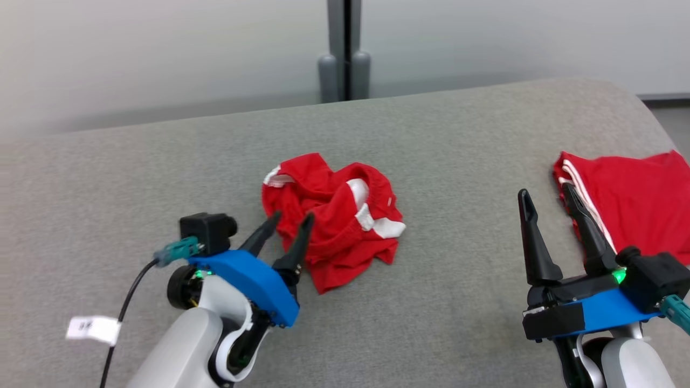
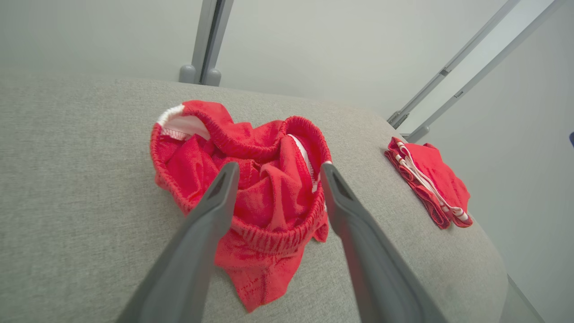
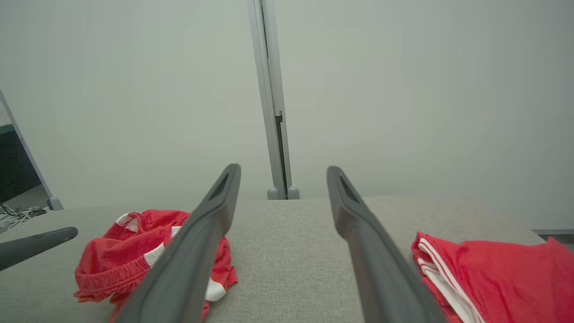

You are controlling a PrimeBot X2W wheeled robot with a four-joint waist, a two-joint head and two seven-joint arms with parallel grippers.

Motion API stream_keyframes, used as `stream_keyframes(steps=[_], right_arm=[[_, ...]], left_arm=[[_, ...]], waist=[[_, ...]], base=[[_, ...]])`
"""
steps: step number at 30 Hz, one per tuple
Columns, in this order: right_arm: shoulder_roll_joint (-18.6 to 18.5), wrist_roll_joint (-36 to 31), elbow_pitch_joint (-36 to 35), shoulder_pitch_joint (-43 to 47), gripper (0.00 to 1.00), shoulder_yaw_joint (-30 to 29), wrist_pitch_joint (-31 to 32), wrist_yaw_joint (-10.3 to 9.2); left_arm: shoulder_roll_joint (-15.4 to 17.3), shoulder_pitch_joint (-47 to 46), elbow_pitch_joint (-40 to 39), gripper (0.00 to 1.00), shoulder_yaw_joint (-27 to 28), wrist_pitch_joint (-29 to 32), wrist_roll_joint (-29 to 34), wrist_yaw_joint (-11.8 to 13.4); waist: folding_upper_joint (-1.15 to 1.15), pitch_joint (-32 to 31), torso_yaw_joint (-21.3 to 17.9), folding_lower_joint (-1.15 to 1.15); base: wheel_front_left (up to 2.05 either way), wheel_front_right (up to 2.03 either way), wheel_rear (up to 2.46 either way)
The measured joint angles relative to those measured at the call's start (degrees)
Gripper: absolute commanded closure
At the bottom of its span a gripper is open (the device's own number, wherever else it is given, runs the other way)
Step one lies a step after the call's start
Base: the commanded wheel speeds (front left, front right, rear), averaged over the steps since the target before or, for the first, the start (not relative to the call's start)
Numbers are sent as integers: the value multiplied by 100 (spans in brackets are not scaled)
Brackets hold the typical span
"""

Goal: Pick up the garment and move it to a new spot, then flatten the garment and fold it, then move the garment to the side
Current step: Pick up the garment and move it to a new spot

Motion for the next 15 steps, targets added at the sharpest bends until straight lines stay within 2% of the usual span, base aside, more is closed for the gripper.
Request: stream_keyframes(steps=[3,9,15], right_arm=[[-4,-2,-30,7,0,29,45,0],[-12,-1,-31,130,0,13,130,0],[-15,-60,124,373,0,-113,259,0]], left_arm=[[78,129,-36,0,116,-528,176,22],[277,524,-271,0,524,-1637,495,348],[455,1070,-470,0,935,-2101,656,630]], waist=[[0,-60,158,0],[0,-201,384,0],[0,-328,473,0]], base=[[0,0,0],[0,0,0],[0,0,0]])
